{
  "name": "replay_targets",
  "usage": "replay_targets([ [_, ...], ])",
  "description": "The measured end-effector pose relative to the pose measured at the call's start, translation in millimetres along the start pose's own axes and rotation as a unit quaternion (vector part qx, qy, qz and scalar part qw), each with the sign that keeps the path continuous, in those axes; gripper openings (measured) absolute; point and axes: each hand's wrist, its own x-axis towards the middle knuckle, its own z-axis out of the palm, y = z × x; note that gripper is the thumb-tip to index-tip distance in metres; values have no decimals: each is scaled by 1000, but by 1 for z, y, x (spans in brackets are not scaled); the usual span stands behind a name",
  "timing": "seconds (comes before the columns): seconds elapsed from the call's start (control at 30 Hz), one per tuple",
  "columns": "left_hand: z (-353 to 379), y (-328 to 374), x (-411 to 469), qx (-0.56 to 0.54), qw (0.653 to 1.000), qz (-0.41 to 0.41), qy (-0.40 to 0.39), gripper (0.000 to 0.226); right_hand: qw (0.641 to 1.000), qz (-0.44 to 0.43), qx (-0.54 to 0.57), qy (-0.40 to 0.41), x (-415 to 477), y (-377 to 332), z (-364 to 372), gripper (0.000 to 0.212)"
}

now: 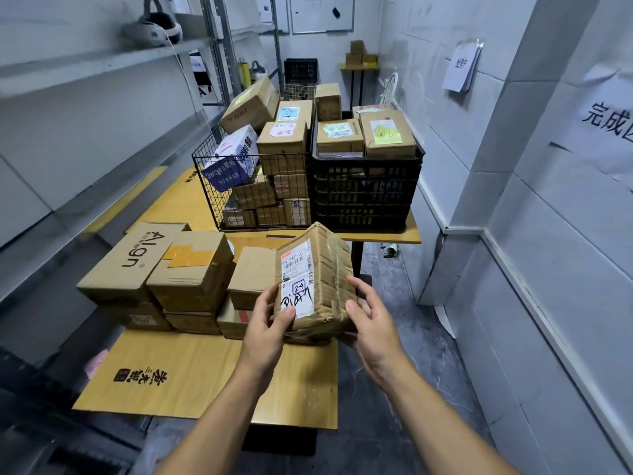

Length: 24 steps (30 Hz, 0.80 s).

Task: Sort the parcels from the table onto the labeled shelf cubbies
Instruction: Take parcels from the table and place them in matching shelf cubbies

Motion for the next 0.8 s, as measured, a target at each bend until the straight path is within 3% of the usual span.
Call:
replay_targets([
  [0.2,-15,1,-12,80,995,49,29,56,981,-57,-185,10,0,5,-1,41],
  [0.37,-19,7,-27,168,980,90,53,60,986,-33,-156,-37,-3,8,4,28],
  [0.5,-24,11,-37,286,945,142,70,64,989,-21,-116,-84,-9,10,10,53],
  [0.6,-25,13,-46,344,920,168,80,67,987,-45,-134,-76,-12,17,14,50],
  [0.8,-30,14,-61,372,905,178,102,66,985,-52,-147,-77,-20,19,25,64],
])
